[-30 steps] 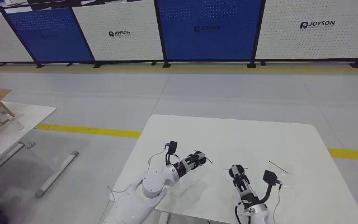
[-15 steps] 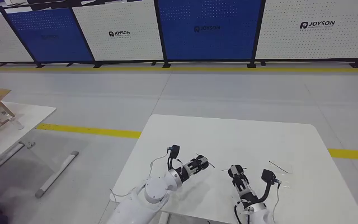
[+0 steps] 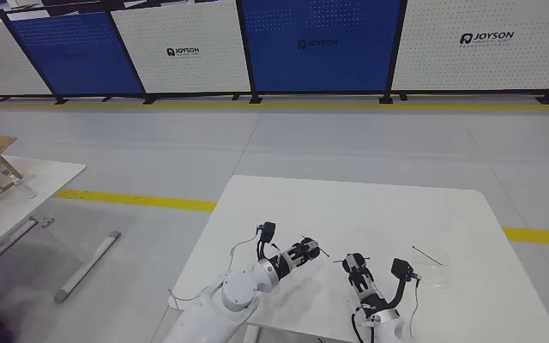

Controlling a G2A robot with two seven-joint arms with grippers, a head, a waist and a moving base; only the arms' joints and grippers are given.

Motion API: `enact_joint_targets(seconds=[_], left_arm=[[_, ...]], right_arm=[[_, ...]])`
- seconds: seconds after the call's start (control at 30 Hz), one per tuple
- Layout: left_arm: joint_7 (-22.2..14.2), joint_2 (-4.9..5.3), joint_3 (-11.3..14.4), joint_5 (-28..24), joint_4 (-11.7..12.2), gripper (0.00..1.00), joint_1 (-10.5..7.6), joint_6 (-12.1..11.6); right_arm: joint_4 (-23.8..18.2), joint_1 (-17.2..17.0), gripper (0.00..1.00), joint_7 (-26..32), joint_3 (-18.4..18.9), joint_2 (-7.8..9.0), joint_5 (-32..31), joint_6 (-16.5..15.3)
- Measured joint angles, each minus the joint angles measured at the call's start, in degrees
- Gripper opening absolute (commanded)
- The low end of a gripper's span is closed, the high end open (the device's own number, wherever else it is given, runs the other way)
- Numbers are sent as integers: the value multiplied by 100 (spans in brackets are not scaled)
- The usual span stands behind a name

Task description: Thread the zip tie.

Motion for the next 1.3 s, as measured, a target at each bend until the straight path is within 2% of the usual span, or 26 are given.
enact_joint_targets(seconds=[0.2, 0.33, 0.7, 0.97, 1.3], left_arm=[[0, 0, 0, 0, 0, 0, 0, 0], [0, 0, 0, 0, 0, 0, 0, 0], [0, 0, 0, 0, 0, 0, 0, 0], [0, 0, 0, 0, 0, 0, 0, 0], [4, 0, 1, 1, 0, 0, 0, 0]], right_arm=[[19, -7, 0, -120, 69, -12, 19, 18], [94, -41, 0, -331, 137, -48, 86, -158], [114, -31, 0, -247, 121, -58, 68, -160], [235, 157, 0, -82, 38, -160, 214, -180], [240, 161, 0, -83, 38, -161, 216, -179]])
